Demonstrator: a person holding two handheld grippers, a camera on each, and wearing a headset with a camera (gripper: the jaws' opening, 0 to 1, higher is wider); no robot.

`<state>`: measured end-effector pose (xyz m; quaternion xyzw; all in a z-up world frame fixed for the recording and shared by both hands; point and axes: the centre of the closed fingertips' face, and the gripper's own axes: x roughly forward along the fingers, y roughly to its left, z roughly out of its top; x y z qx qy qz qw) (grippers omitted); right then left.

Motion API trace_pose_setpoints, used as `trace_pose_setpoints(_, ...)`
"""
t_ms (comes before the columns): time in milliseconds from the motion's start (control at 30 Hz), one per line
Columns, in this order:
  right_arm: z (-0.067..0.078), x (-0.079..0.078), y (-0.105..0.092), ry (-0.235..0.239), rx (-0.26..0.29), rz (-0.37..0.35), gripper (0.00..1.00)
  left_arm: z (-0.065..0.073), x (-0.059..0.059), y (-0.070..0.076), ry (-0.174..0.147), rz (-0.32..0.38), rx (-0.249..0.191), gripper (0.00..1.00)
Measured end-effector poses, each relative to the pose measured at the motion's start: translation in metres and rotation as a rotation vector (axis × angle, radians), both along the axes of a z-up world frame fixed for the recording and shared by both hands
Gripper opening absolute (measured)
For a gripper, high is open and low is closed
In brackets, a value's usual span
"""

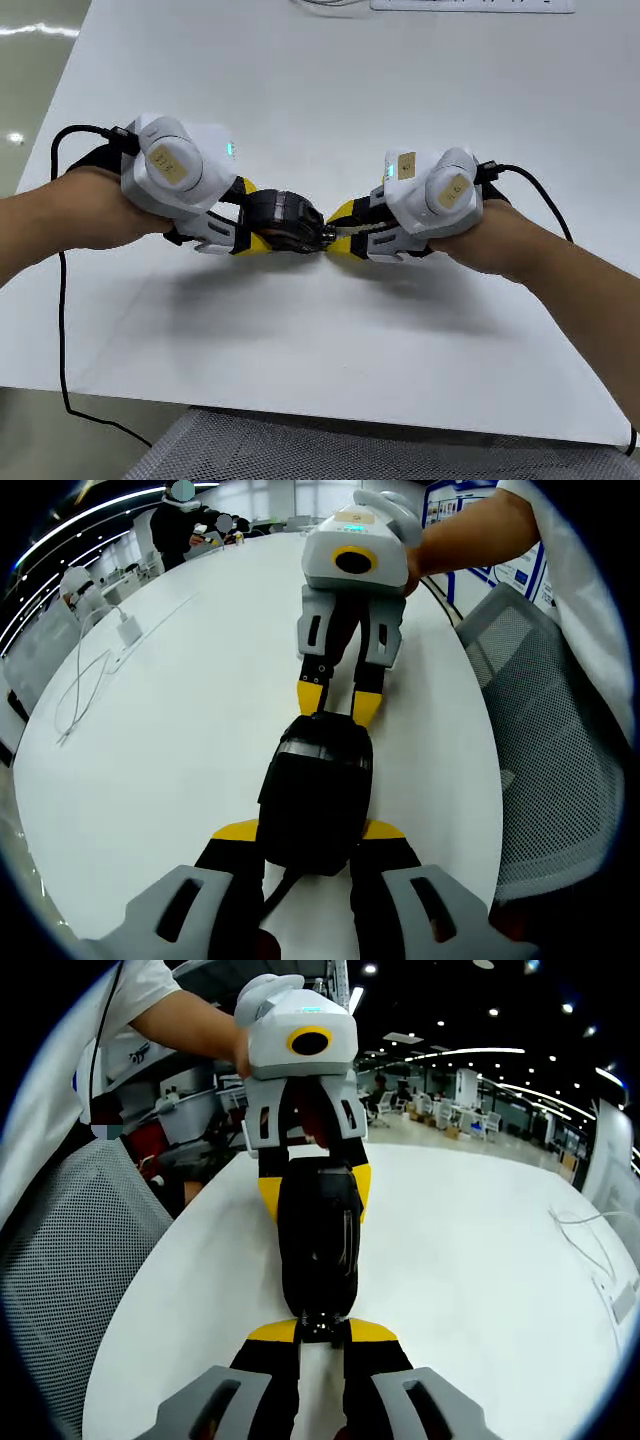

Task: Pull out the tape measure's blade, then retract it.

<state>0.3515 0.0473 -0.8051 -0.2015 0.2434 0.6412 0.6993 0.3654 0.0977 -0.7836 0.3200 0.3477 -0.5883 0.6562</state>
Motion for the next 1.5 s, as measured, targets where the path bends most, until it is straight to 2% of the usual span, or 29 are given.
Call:
trace_pose_setpoints(233, 0.002, -0.001, 0.002, -0.017, -0.002, -0.003, 0.11, 0.0, 0.0, 0.0, -0.001, 0.003, -0.002, 0.28)
trace_pose_setpoints(533, 0.001, 0.0, 0.001, -0.034, -0.033, -0.047, 0.1, -0.001, 0.001, 0.0, -0.013, -0.003, 0.007, 0.28)
trace_pose_setpoints(1233, 0.003, 0.0, -0.005, -0.046, -0.041, -0.036, 0.08, -0.001, 0.0, 0.002, -0.028, -0.029, 0.027, 0.27)
trace_pose_setpoints(1500, 0.005, -0.003, -0.019, -0.042, -0.052, -0.05, 0.08, -0.001, 0.0, 0.002, -0.023, -0.026, 0.026, 0.27)
